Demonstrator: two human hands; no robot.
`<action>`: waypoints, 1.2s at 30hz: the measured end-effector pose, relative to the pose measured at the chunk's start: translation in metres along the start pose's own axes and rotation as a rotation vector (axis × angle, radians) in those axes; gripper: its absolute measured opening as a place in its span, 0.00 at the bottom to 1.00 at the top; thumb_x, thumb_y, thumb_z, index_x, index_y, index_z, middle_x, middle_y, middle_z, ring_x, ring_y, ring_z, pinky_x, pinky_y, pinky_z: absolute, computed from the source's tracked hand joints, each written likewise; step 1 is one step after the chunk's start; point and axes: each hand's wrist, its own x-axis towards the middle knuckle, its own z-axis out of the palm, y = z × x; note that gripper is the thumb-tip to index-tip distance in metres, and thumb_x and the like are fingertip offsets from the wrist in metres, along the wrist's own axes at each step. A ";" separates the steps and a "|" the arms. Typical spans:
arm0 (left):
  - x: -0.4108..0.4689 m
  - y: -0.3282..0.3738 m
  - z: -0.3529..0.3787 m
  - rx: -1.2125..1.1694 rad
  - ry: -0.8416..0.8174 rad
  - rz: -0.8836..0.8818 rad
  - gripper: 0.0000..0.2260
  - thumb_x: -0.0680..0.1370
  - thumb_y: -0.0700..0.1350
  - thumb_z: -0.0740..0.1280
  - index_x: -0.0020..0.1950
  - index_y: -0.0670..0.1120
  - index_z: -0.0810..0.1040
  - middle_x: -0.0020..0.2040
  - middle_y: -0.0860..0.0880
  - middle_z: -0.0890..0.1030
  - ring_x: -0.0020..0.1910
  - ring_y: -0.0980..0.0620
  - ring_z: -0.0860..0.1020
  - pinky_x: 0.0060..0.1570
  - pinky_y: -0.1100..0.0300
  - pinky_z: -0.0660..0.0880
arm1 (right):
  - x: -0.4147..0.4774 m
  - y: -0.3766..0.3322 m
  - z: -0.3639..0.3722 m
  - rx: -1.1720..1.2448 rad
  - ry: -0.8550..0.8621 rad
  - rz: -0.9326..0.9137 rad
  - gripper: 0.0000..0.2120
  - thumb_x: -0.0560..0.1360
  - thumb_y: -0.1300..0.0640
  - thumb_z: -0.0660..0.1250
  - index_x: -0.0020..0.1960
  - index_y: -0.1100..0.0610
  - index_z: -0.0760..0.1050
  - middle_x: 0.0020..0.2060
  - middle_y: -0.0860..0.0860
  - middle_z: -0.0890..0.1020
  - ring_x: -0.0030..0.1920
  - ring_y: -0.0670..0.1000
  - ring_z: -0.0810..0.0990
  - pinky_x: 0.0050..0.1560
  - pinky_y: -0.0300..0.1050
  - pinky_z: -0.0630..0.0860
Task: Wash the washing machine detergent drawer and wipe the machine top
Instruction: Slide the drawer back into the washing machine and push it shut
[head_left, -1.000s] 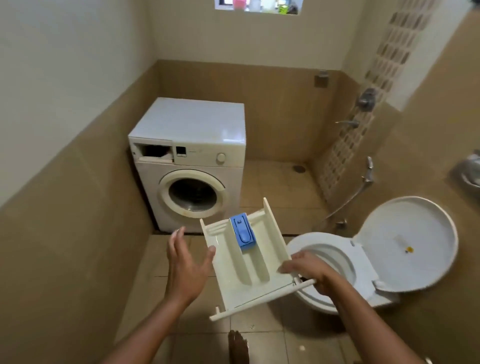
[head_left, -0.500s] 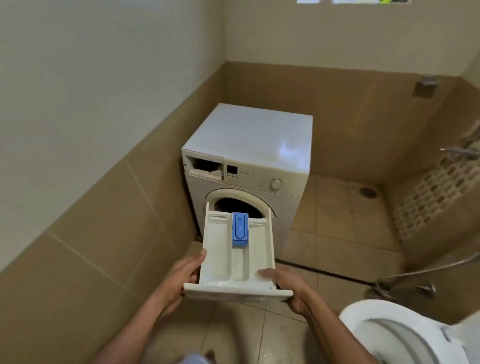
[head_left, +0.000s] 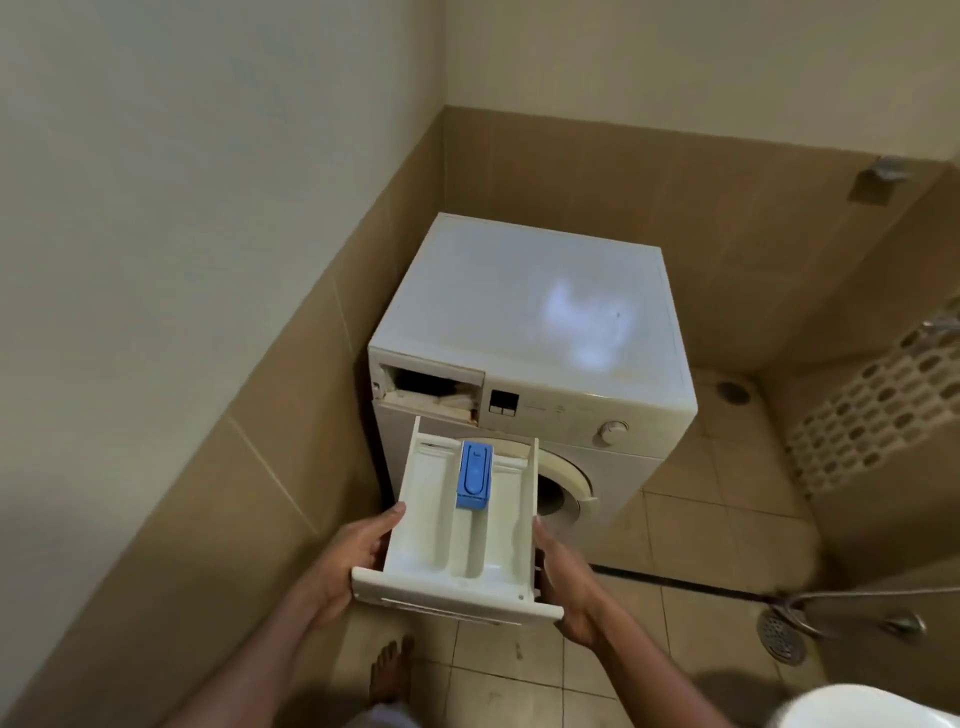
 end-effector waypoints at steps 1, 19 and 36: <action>0.011 0.011 -0.014 0.023 -0.017 -0.028 0.25 0.76 0.62 0.66 0.65 0.47 0.80 0.59 0.43 0.84 0.60 0.41 0.81 0.63 0.45 0.75 | 0.010 -0.006 0.012 -0.007 0.020 0.016 0.22 0.80 0.37 0.55 0.67 0.46 0.75 0.62 0.50 0.81 0.65 0.55 0.77 0.66 0.60 0.74; 0.137 0.082 -0.123 0.104 0.009 -0.343 0.32 0.68 0.66 0.71 0.66 0.49 0.78 0.67 0.42 0.78 0.68 0.40 0.74 0.65 0.37 0.72 | 0.140 -0.068 0.103 -0.044 0.144 0.142 0.20 0.84 0.47 0.51 0.71 0.55 0.69 0.60 0.50 0.77 0.56 0.48 0.75 0.64 0.48 0.68; 0.180 0.105 -0.114 0.066 0.085 -0.381 0.16 0.80 0.56 0.65 0.59 0.45 0.79 0.59 0.40 0.80 0.57 0.41 0.79 0.51 0.46 0.79 | 0.193 -0.072 0.096 -0.063 0.206 0.150 0.15 0.85 0.48 0.50 0.59 0.50 0.73 0.48 0.44 0.79 0.46 0.40 0.74 0.56 0.44 0.66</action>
